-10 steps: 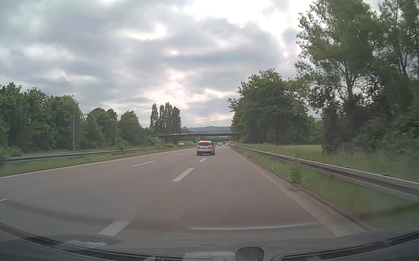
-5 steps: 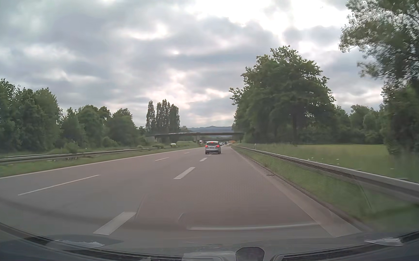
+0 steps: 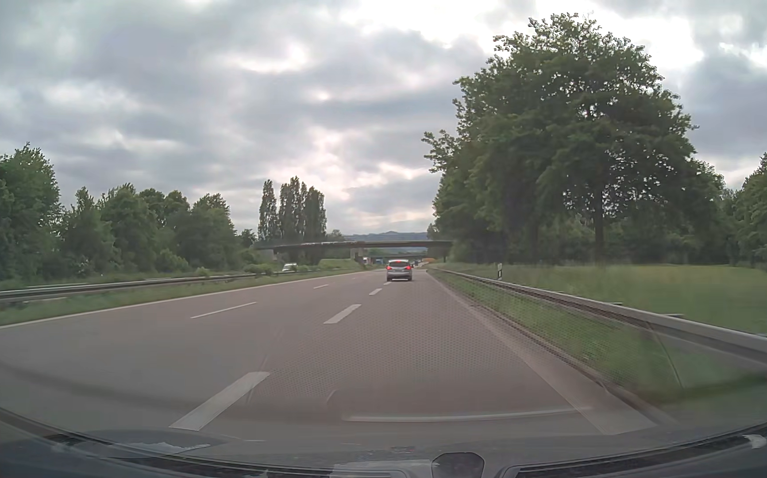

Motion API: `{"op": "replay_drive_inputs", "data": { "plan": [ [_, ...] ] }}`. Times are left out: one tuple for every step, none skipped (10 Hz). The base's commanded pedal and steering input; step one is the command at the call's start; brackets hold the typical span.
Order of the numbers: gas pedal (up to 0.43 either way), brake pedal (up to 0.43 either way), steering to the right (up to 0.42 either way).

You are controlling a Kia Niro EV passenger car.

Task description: Follow the waypoints while adhering to traffic rules and regulations

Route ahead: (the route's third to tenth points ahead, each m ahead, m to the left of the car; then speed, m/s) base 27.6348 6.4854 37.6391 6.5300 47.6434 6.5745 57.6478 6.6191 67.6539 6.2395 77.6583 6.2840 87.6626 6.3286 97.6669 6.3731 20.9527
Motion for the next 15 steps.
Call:
{"op": "replay_drive_inputs", "data": {
  "plan": [
    [0.0, 0.049, -0.005],
    [0.0, 0.049, -0.004],
    [0.0, 0.049, -0.004],
    [0.0, 0.049, -0.004],
    [0.0, 0.049, -0.003],
    [0.0, 0.049, -0.003],
    [0.0, 0.043, -0.003],
    [0.0, 0.037, -0.003],
    [0.0, 0.037, -0.002],
    [0.0, 0.037, -0.002],
    [0.0, 0.037, -0.002],
    [0.0, 0.037, -0.002],
    [0.0, 0.037, -0.001],
    [0.0, 0.037, -0.001],
    [0.0, 0.037, -0.001]
  ]
}}
